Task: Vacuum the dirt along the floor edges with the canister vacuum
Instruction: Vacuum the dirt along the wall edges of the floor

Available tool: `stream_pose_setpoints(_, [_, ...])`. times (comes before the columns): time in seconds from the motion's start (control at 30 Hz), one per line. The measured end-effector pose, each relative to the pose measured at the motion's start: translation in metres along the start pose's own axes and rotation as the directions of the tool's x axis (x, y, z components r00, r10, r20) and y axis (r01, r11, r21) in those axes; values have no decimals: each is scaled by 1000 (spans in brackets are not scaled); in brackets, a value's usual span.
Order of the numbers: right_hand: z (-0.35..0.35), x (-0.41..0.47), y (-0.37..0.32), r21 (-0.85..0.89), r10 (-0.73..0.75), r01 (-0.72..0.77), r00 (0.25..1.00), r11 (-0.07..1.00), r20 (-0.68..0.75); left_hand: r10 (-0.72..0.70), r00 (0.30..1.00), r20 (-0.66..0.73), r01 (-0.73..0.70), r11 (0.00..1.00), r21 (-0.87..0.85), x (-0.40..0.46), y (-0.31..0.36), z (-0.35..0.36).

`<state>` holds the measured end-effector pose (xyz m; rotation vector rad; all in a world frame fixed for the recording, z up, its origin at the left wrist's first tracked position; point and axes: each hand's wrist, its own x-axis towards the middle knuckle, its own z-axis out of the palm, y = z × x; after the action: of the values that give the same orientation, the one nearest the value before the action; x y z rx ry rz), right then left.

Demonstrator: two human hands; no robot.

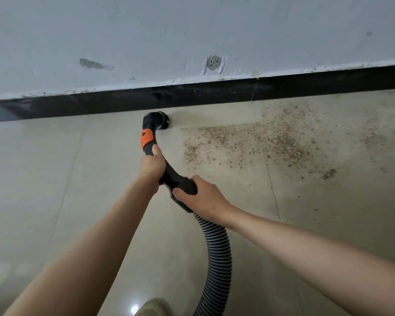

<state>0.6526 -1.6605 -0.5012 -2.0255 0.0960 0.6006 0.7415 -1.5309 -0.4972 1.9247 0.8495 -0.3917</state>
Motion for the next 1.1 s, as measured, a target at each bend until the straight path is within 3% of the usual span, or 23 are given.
stream_pose_setpoints(0.1, [7, -1, -8, -33, -46, 46, 999, 998, 3, -23, 1000, -1, 23, 999, -29, 3, -10, -11])
stream_pose_setpoints(0.33, [-4, -18, -1, 88, 2, 0, 1000, 996, -21, -36, 995, 97, 56, 975, -215, -7, -2, -7])
stream_pose_setpoints(0.43, [-14, -26, 6, 131, 47, -47, 999, 990, 2, -9, 993, 116, 30, 983, -179, -14, -1, 3])
stream_pose_setpoints(0.6, [-22, -39, 21, 48, 95, -96, 995, 994, 9, 10, 976, 216, 29, 983, -179, -28, -14, 22])
stream_pose_setpoints(0.83, [-41, -51, 34, 82, 134, -127, 987, 989, -85, 51, 932, 360, 16, 983, -181, -48, -1, 54])
stream_pose_setpoints(1.1, [-58, -62, 57, 339, 268, -236, 962, 911, -51, 112, 863, 492, -66, 992, -111, -69, 13, 98])
